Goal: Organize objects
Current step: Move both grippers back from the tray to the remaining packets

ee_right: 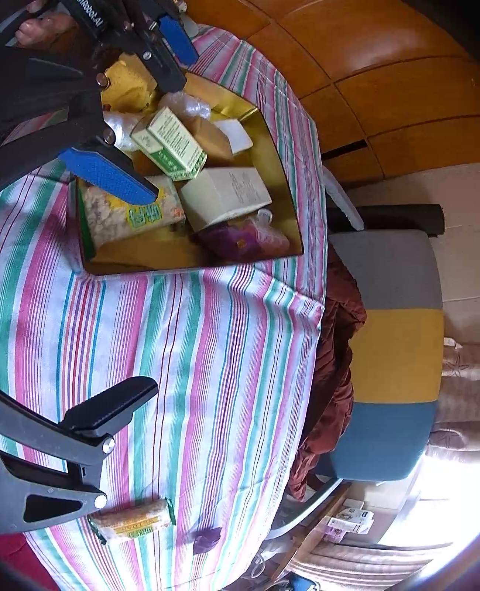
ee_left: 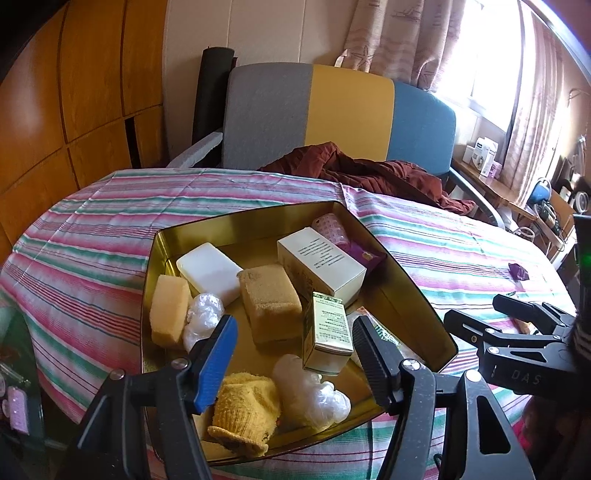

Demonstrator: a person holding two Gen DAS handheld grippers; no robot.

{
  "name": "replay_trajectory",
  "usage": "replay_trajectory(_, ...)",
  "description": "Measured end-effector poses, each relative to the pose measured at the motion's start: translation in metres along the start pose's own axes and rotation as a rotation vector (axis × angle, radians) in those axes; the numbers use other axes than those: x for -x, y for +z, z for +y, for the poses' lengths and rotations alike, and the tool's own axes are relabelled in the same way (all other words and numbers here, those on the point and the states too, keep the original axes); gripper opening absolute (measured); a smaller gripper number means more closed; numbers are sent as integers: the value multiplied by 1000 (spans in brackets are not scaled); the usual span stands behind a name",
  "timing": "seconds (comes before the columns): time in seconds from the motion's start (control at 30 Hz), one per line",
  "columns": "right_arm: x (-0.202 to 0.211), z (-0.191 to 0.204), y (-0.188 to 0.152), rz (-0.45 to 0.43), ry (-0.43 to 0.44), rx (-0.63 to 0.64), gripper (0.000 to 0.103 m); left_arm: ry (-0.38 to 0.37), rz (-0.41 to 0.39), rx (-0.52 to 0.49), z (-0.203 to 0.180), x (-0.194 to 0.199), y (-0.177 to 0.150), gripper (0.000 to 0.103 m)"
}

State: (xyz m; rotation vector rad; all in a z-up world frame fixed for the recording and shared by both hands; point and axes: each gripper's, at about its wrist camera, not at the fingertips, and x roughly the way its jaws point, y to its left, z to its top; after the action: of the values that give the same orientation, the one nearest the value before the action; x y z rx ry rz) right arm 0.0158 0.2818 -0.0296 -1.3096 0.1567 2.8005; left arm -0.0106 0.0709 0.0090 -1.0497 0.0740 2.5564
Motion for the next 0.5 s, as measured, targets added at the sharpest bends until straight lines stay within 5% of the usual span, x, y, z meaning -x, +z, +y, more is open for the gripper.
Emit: replay_trajectory(0.5,4,-84,-4,58,-98,-127,95,-34,-17,-58,-18,5,12,66)
